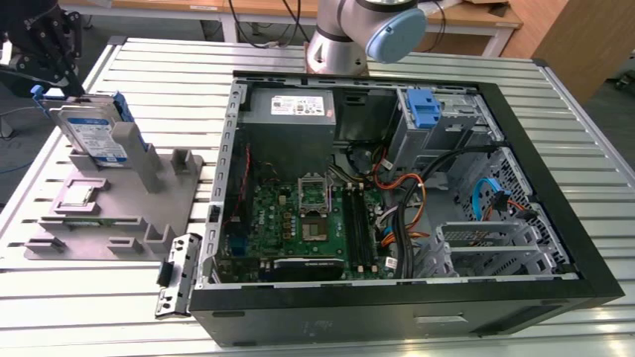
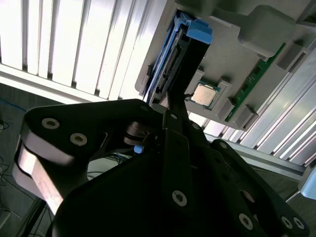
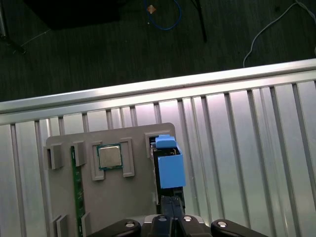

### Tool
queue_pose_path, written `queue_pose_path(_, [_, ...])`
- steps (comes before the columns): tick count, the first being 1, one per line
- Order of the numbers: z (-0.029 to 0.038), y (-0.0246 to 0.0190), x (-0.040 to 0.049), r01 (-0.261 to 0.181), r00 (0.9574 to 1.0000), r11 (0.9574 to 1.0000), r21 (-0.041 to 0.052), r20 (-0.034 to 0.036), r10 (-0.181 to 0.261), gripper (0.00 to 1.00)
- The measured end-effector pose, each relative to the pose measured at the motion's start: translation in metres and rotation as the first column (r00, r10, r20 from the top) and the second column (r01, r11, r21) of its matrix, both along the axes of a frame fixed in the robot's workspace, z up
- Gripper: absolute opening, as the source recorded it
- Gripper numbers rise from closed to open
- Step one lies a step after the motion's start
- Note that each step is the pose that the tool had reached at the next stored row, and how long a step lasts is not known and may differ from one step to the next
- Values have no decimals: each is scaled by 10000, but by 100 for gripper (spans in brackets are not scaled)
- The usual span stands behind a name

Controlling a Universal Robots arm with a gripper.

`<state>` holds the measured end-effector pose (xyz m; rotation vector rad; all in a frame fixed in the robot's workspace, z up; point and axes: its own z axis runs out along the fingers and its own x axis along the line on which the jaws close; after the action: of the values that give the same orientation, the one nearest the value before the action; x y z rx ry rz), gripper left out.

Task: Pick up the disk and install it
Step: 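Pick up the disk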

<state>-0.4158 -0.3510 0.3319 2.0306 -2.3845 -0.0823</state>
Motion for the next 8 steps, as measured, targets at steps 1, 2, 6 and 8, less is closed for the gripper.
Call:
queue_pose_path(1, [0,0,0,-1,10000,10000,0,0,1,11])
queue_pose_path(2, [0,0,0,-1,10000,10000,0,0,1,17])
queue_pose_path(6, [0,0,0,-1,10000,10000,0,1,1,29])
queue_pose_path(8, [0,0,0,-1,10000,10000,0,0,1,41])
